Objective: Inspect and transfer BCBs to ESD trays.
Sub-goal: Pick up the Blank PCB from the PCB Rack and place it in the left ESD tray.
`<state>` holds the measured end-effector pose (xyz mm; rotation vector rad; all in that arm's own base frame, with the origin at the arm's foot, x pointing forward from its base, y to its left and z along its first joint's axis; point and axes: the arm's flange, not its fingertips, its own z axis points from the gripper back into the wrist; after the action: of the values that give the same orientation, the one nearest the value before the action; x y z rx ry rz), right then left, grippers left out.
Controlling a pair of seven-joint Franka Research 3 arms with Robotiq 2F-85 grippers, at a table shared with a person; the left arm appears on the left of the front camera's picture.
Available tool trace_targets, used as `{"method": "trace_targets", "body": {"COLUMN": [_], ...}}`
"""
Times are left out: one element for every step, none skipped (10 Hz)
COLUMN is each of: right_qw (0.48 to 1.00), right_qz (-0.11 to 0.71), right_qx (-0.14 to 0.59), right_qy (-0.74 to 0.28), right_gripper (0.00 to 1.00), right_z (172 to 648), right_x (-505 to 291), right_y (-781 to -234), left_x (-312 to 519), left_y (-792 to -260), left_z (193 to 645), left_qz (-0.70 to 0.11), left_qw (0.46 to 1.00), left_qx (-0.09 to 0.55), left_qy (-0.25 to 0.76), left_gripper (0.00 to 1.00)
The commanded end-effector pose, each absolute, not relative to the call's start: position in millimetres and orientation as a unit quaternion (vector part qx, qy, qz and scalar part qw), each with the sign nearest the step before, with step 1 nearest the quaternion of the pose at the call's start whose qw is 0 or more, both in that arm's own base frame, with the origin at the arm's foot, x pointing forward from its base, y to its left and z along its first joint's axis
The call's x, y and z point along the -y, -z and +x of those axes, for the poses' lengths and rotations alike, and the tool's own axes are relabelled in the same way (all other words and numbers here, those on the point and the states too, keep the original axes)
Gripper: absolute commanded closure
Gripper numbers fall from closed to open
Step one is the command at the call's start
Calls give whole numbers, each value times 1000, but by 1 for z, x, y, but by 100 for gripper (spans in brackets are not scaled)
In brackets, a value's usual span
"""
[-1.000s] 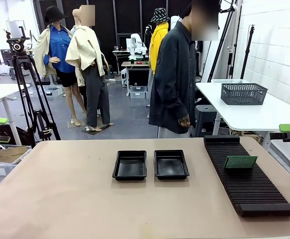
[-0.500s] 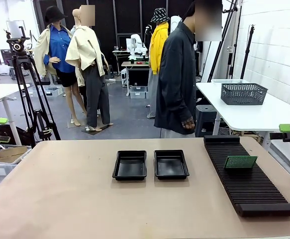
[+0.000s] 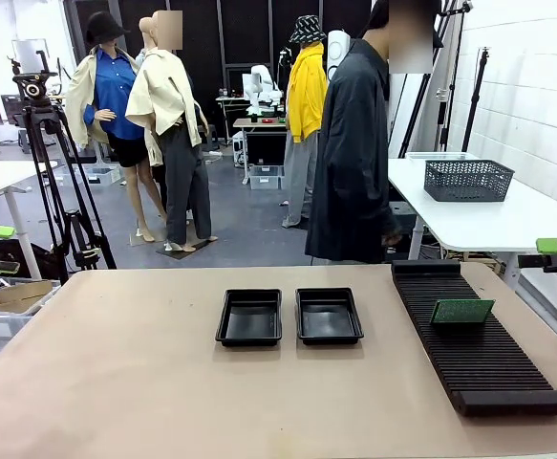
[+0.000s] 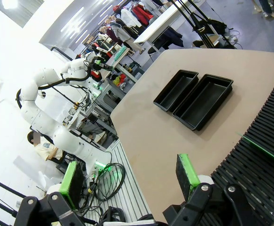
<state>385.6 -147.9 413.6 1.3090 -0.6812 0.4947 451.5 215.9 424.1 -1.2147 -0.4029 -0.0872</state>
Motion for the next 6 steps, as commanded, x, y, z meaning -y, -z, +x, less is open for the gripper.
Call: {"method": "trace_targets", "body": {"right_qw": [712,712,712,712,712,712], "right_qz": [595,595,595,595,595,595], "right_qx": [303,303,303,303,303,303], "right_qy": [-220,-220,-220,-220,-220,-220], "right_gripper": [0,0,0,0,0,0], "right_z": [384,384,384,384,384,384], "right_x": [147,147,147,147,147,147], "right_y": [-413,-413,-413,-413,-413,-413], "left_x": [-216,-216,-216,-216,-216,-216], "left_y": [-425,-425,-425,-425,-425,-425], "left_z": [451,451,451,451,451,451], "left_qz": [-565,-565,-565,-565,-565,-565], "left_qw": [804,804,804,804,804,804], "left_qx": [184,184,184,184,184,184], "left_qy": [33,33,33,33,33,33], "left_gripper": [0,0,0,0,0,0]}}
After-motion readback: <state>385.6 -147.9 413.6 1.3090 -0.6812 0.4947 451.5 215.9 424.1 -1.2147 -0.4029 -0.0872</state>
